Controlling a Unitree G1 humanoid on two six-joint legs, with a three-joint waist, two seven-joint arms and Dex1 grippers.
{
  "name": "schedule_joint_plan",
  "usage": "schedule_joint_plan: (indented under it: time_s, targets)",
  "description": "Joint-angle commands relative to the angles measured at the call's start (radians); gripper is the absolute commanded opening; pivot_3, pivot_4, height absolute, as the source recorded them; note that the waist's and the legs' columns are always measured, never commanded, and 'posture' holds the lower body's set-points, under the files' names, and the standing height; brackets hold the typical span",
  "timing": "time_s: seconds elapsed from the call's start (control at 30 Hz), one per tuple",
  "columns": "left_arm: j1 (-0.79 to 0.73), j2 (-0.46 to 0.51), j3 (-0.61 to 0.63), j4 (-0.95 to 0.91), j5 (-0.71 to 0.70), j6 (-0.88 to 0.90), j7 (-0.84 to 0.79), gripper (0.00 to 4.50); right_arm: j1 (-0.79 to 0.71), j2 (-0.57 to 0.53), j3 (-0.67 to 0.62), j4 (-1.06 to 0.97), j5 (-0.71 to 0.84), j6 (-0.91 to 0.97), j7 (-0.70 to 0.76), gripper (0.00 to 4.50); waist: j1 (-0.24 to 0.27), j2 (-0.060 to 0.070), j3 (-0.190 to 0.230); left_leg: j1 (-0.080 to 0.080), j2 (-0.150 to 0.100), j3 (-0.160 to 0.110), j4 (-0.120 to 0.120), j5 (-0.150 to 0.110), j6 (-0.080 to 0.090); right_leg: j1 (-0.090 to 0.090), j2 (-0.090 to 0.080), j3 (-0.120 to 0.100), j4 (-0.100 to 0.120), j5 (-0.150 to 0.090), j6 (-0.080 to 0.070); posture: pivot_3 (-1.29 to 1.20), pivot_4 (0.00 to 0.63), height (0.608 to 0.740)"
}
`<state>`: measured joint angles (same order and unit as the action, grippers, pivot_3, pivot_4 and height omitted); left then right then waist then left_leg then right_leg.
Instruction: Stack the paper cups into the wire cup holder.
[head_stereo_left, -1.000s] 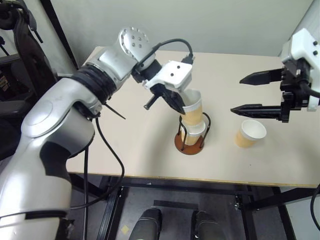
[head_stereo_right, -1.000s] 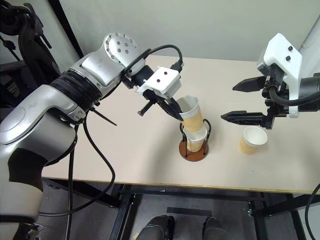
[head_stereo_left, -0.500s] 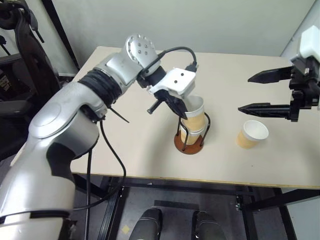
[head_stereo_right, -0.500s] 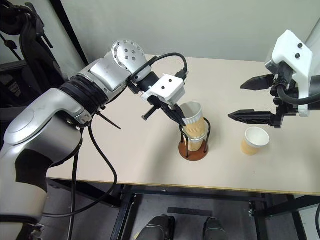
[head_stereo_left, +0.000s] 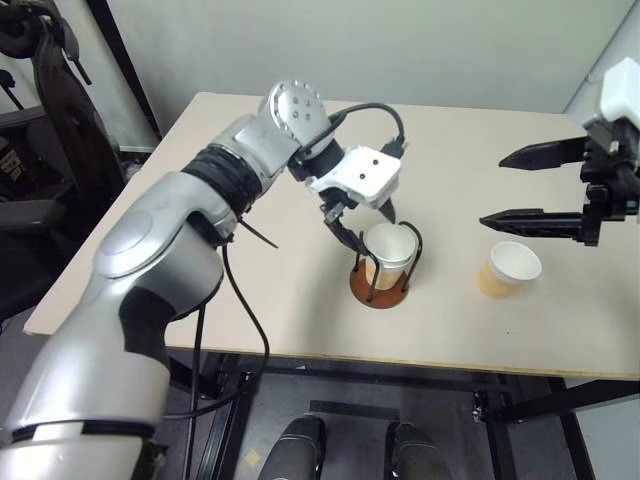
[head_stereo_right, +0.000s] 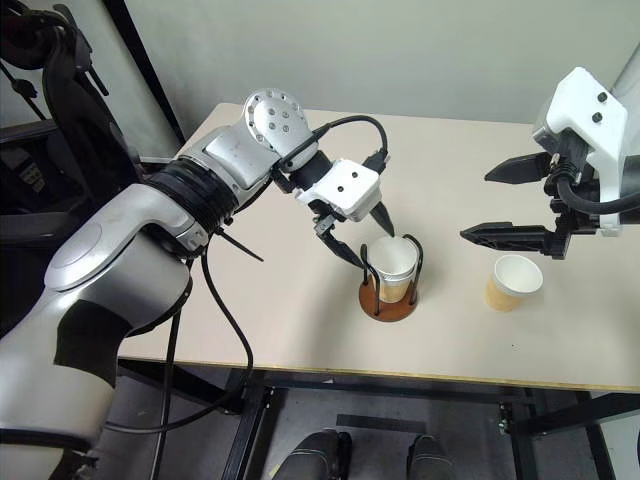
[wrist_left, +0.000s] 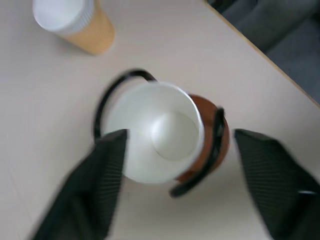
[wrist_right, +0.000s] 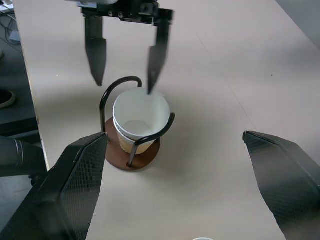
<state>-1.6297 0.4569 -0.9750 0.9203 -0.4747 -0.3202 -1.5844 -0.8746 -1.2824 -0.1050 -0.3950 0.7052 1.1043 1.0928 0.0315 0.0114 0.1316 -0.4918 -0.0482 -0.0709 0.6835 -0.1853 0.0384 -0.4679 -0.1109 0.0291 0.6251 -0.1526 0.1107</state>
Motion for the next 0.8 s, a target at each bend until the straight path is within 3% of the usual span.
schedule_joint_plan:
  time_s: [0.03,0.13,0.23,0.37,0.6,0.8]
  targets:
    - [-0.02,-0.028,0.151,0.001,-0.043,0.081,-0.03,4.49,-0.026,-0.009,-0.028,0.014,-0.001,-0.038,0.001,4.5,0.0,0.0,0.0,0.0,0.0,0.0,0.0,0.0,0.0,0.0,-0.001,0.001,0.0,0.0,0.001,0.0,0.15,0.74]
    - [-0.026,-0.028,0.273,-0.011,-0.085,0.2,-0.03,4.49,-0.036,-0.005,-0.024,0.026,-0.002,-0.051,0.0,4.5,-0.001,0.0,0.0,0.0,-0.001,0.001,0.0,0.0,0.0,0.0,-0.002,0.001,0.0,-0.001,0.002,0.0,0.15,0.74]
    - [-0.027,0.054,0.412,-0.057,-0.167,0.387,-0.03,4.49,-0.025,-0.019,-0.019,0.035,-0.01,-0.064,0.008,4.5,-0.005,0.0,0.0,0.0,-0.001,0.001,0.0,0.0,0.0,0.0,-0.002,0.001,0.0,-0.004,0.008,0.0,0.15,0.74]
    - [0.016,0.165,0.537,-0.102,-0.16,0.509,-0.03,4.49,0.074,-0.077,0.003,0.043,-0.076,-0.142,0.046,4.5,-0.011,0.0,0.0,0.002,-0.001,0.003,-0.003,0.0,-0.002,0.0,0.001,-0.001,0.0,-0.007,0.009,0.0,0.15,0.74]
    - [0.156,0.369,0.624,-0.251,-0.117,0.597,-0.03,4.49,0.262,-0.178,0.16,0.151,-0.383,-0.487,0.124,4.5,-0.007,0.002,0.0,0.001,0.0,-0.004,-0.001,0.001,-0.007,0.001,-0.001,0.001,0.001,-0.007,0.001,0.0,0.15,0.74]
    - [0.261,0.451,0.731,-0.332,-0.051,0.646,-0.028,4.49,0.262,-0.118,0.295,0.273,-0.568,-0.673,0.198,4.5,-0.011,0.001,-0.001,0.002,-0.002,-0.003,0.0,0.001,-0.005,0.002,-0.002,0.001,0.001,-0.006,0.001,0.0,0.15,0.74]
